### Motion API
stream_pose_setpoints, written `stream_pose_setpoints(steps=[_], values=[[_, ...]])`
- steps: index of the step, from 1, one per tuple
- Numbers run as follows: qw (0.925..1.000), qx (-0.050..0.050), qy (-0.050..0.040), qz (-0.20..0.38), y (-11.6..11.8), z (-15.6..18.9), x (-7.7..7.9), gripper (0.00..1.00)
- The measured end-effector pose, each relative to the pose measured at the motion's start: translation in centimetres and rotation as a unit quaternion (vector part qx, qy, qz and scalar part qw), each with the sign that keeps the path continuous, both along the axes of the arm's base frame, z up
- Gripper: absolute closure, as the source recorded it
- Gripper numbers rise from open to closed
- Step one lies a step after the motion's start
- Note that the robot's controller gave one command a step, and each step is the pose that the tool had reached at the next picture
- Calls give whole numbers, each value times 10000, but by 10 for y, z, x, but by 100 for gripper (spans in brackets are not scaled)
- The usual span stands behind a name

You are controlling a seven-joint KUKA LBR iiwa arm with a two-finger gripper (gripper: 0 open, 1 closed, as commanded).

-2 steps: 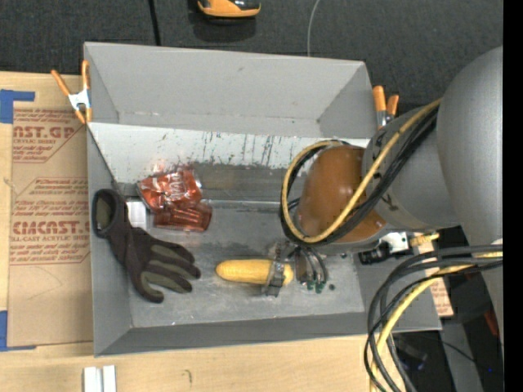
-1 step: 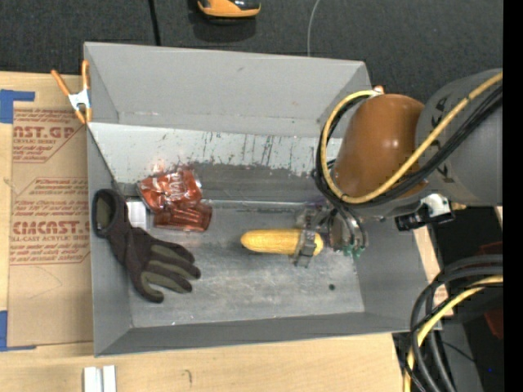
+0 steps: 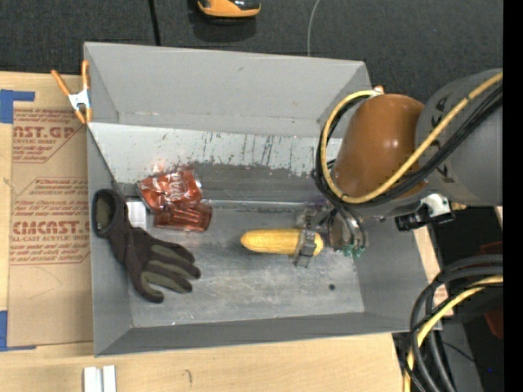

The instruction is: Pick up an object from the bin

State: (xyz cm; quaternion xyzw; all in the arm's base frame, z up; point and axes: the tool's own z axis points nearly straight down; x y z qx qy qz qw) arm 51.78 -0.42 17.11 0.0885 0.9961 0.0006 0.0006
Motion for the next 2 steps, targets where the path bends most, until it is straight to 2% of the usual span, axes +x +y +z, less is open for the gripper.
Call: stream_pose_setpoints(steps=[1, 2], values=[[9999, -1, -6, 173, 21, 80, 2, 100], [9999, -1, -6, 172, 21, 80, 2, 100]])
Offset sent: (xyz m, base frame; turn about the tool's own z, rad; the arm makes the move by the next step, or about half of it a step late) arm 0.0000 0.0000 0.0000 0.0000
